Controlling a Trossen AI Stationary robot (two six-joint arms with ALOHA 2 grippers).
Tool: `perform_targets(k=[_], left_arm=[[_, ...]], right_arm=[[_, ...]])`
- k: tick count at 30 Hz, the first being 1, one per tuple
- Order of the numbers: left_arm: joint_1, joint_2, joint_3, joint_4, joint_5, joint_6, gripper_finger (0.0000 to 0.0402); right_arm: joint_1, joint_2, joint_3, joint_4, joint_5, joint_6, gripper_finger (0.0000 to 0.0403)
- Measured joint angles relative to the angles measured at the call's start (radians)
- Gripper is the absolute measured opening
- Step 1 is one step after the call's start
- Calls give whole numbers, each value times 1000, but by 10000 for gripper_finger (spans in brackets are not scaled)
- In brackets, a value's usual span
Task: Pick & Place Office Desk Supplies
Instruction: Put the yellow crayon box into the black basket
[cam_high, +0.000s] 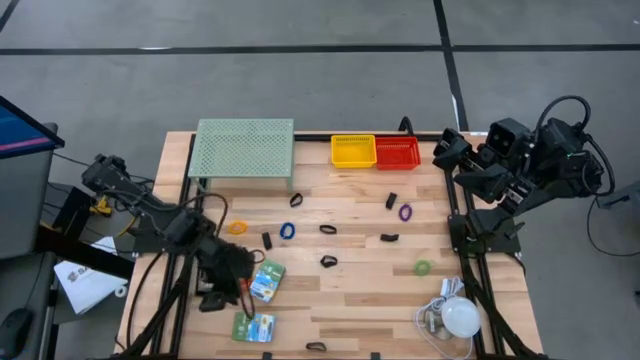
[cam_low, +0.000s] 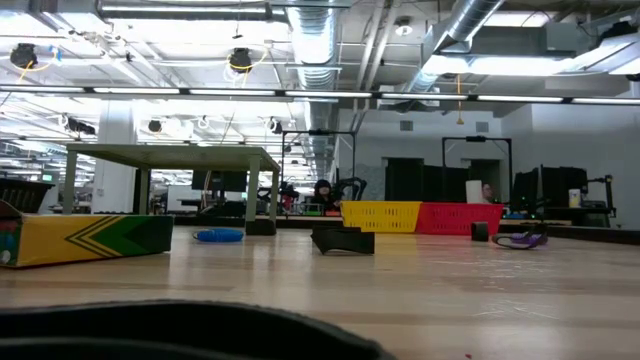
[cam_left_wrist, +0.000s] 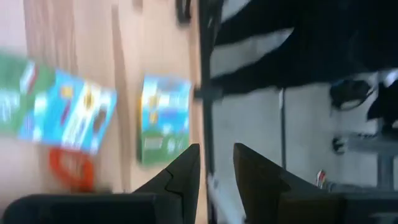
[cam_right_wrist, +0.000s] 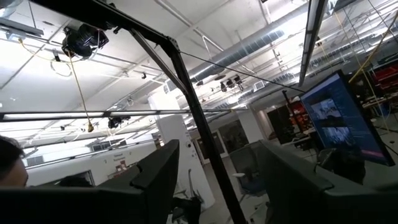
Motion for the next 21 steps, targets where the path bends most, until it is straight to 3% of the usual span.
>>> perform_targets(k=[8,16,21], left_arm=[[187,83,77,129,15,141,92],[304,283,295,99,73,352,93],[331,409,468,-5,97,480,93]], right_arm=[[1,0,0,-7,-4,10,211],[1,-25,0,-80,-82,11,211],[1,-54,0,-180,-119,14,211]])
